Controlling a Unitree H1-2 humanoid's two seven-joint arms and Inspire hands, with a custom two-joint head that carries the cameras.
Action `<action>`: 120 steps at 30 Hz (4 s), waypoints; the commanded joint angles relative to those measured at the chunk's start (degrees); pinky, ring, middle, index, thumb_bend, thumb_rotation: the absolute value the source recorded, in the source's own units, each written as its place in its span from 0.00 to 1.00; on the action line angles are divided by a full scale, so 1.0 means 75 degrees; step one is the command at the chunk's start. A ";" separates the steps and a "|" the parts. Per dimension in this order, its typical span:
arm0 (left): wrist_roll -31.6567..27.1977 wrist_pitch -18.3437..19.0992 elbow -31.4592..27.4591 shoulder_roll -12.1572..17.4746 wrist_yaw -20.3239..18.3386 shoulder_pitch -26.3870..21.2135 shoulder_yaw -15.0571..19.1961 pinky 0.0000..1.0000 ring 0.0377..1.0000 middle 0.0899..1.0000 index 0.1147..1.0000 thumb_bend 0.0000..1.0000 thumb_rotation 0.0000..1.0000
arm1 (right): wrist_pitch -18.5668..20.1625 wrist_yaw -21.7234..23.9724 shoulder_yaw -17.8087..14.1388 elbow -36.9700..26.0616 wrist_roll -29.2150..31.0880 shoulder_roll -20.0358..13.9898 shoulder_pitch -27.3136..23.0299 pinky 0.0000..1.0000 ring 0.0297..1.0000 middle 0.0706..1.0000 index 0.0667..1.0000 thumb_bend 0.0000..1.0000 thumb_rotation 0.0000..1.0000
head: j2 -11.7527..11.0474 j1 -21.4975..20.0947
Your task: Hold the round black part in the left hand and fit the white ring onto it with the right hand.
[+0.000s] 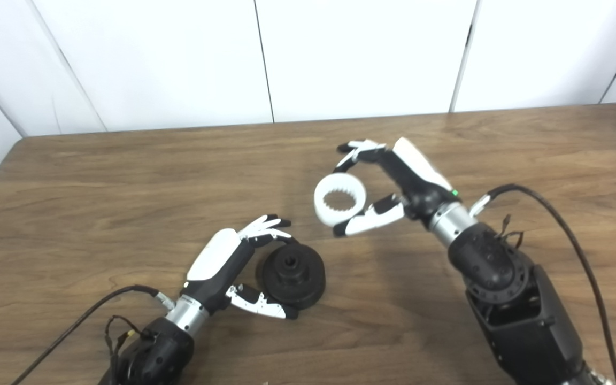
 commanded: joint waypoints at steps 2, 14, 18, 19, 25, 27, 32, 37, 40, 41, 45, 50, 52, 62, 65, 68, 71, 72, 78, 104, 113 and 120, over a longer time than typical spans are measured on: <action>0.0146 0.0071 0.0055 0.0066 -0.0030 -0.0140 -0.0005 0.88 0.95 0.88 0.53 0.84 0.24 | 0.0001 0.0133 0.0082 -0.0485 0.0068 0.0078 -0.0070 0.91 0.94 0.86 0.45 0.53 0.15 | 0.0002 0.0008; 0.0099 0.0223 -0.0036 0.0029 -0.0138 -0.0174 0.0007 0.85 0.95 0.88 0.53 0.84 0.22 | 0.0137 0.0603 0.0619 -0.0981 -0.0035 0.0153 0.0188 0.88 0.96 0.86 0.45 0.52 0.15 | 0.0081 0.0057; 0.0068 0.0273 -0.0098 0.0024 -0.0190 -0.0175 0.0006 0.87 0.96 0.88 0.54 0.83 0.23 | 0.0141 0.0662 0.0724 -0.1001 -0.0090 0.0170 0.0210 0.87 0.97 0.87 0.45 0.52 0.15 | 0.0135 0.0047; 0.0060 0.0284 -0.0108 0.0021 -0.0196 -0.0172 0.0007 0.88 0.96 0.88 0.54 0.83 0.23 | 0.0145 0.0674 0.0744 -0.1003 -0.0089 0.0182 0.0215 0.87 0.97 0.87 0.45 0.52 0.15 | 0.0131 0.0050; 0.0170 0.0337 -0.0144 0.0018 -0.0161 -0.0162 -0.0023 0.86 0.95 0.88 0.54 0.84 0.21 | 0.0135 0.0698 0.0864 -0.0927 -0.0097 0.0257 0.0209 0.87 0.97 0.87 0.45 0.52 0.15 | 0.0153 0.0071; 0.0213 0.0321 -0.0157 0.0011 -0.0131 -0.0162 -0.0031 0.85 0.95 0.87 0.53 0.84 0.20 | 0.0129 0.0693 0.0895 -0.0899 -0.0104 0.0286 0.0203 0.87 0.97 0.87 0.45 0.52 0.15 | 0.0163 0.0093; 0.0151 0.0282 -0.0167 -0.0009 -0.0087 -0.0136 -0.0026 0.85 0.94 0.87 0.52 0.84 0.17 | 0.0081 0.0674 0.0963 -0.0723 -0.0210 0.0332 0.0150 0.86 0.97 0.87 0.45 0.52 0.15 | 0.0145 0.0132; 0.0164 0.0289 -0.0183 -0.0002 -0.0056 -0.0085 -0.0016 0.85 0.94 0.87 0.52 0.84 0.18 | 0.0060 0.0636 0.0967 -0.0604 -0.0221 0.0411 0.0153 0.88 0.97 0.87 0.45 0.52 0.15 | 0.0086 0.0166; 0.0174 0.0315 -0.0210 0.0000 -0.0061 -0.0060 -0.0016 0.85 0.94 0.88 0.52 0.84 0.20 | -0.0057 0.0589 0.0984 -0.0503 -0.0259 0.0444 0.0139 0.87 0.97 0.87 0.45 0.52 0.15 | 0.0085 0.0166; 0.0154 0.0314 -0.0217 0.0001 -0.0071 -0.0055 -0.0016 0.85 0.95 0.88 0.52 0.84 0.20 | -0.0086 0.0575 0.0980 -0.0466 -0.0255 0.0464 0.0135 0.87 0.97 0.87 0.45 0.52 0.15 | 0.0089 0.0175; 0.0120 0.0290 -0.0213 -0.0004 -0.0056 -0.0039 -0.0012 0.84 0.95 0.88 0.52 0.84 0.21 | -0.0206 0.0500 0.0987 -0.0331 -0.0307 0.0549 0.0138 0.86 0.97 0.87 0.45 0.52 0.15 | 0.0098 0.0190; 0.0141 0.0243 -0.0236 0.0020 -0.0027 -0.0012 -0.0013 0.83 0.94 0.87 0.53 0.84 0.21 | -0.0310 0.0417 0.0946 -0.0170 -0.0392 0.0611 0.0122 0.85 0.97 0.87 0.45 0.52 0.15 | 0.0106 0.0189; 0.0186 0.0285 -0.0279 0.0029 -0.0046 0.0000 -0.0021 0.83 0.94 0.87 0.53 0.84 0.22 | -0.0391 0.0378 0.0915 -0.0087 -0.0398 0.0634 0.0112 0.86 0.96 0.87 0.45 0.52 0.15 | 0.0110 0.0167; 0.0175 0.0257 -0.0330 0.0001 -0.0039 0.0030 -0.0030 0.83 0.94 0.87 0.52 0.84 0.22 | -0.0527 0.0289 0.0837 0.0075 -0.0362 0.0635 0.0086 0.87 0.96 0.87 0.45 0.52 0.15 | 0.0131 0.0168; 0.0159 0.0347 -0.0380 -0.0008 -0.0106 0.0042 -0.0025 0.84 0.95 0.87 0.51 0.84 0.23 | -0.0525 0.0296 0.0826 0.0079 -0.0406 0.0602 0.0059 0.86 0.96 0.87 0.45 0.52 0.16 | 0.0146 0.0171; 0.0133 0.0339 -0.0407 -0.0006 -0.0117 0.0057 -0.0017 0.84 0.95 0.87 0.51 0.84 0.21 | -0.0510 0.0294 0.0783 0.0098 -0.0396 0.0592 0.0050 0.86 0.96 0.87 0.45 0.52 0.16 | 0.0167 0.0183; 0.0196 0.0358 -0.0424 0.0003 -0.0114 0.0058 -0.0019 0.84 0.95 0.87 0.52 0.84 0.22 | -0.0497 0.0302 0.0730 0.0103 -0.0340 0.0595 0.0070 0.87 0.96 0.87 0.45 0.52 0.15 | 0.0182 0.0189; 0.0188 0.0346 -0.0427 0.0006 -0.0110 0.0057 -0.0015 0.84 0.95 0.87 0.52 0.84 0.23 | -0.0486 0.0312 0.0716 0.0103 -0.0320 0.0594 0.0086 0.88 0.96 0.87 0.45 0.52 0.15 | 0.0191 0.0189; 0.0066 0.0330 -0.0473 0.0022 -0.0166 0.0027 0.0022 0.85 0.95 0.88 0.52 0.83 0.22 | -0.0531 0.0325 0.0745 0.0145 -0.0396 0.0528 0.0162 0.87 0.96 0.87 0.45 0.52 0.15 | 0.0245 0.0184; 0.0178 0.0410 -0.0459 -0.0076 -0.0242 -0.0068 0.0044 0.84 0.95 0.88 0.54 0.84 0.21 | -0.0761 0.0273 0.0851 0.0342 -0.0485 0.0589 0.0254 0.85 0.95 0.87 0.45 0.52 0.15 | 0.0303 0.0225; 0.0140 0.0451 -0.0442 -0.0129 -0.0258 -0.0105 0.0044 0.84 0.95 0.88 0.52 0.83 0.22 | -0.0718 0.0313 0.0935 0.0249 -0.0642 0.0619 0.0237 0.85 0.96 0.87 0.45 0.52 0.15 | 0.0307 0.0256; 0.0096 0.0464 -0.0461 -0.0142 -0.0275 -0.0117 0.0042 0.85 0.96 0.88 0.53 0.82 0.23 | -0.0823 0.0324 0.0957 0.0289 -0.0680 0.0603 0.0231 0.85 0.96 0.87 0.45 0.52 0.15 | 0.0313 0.0264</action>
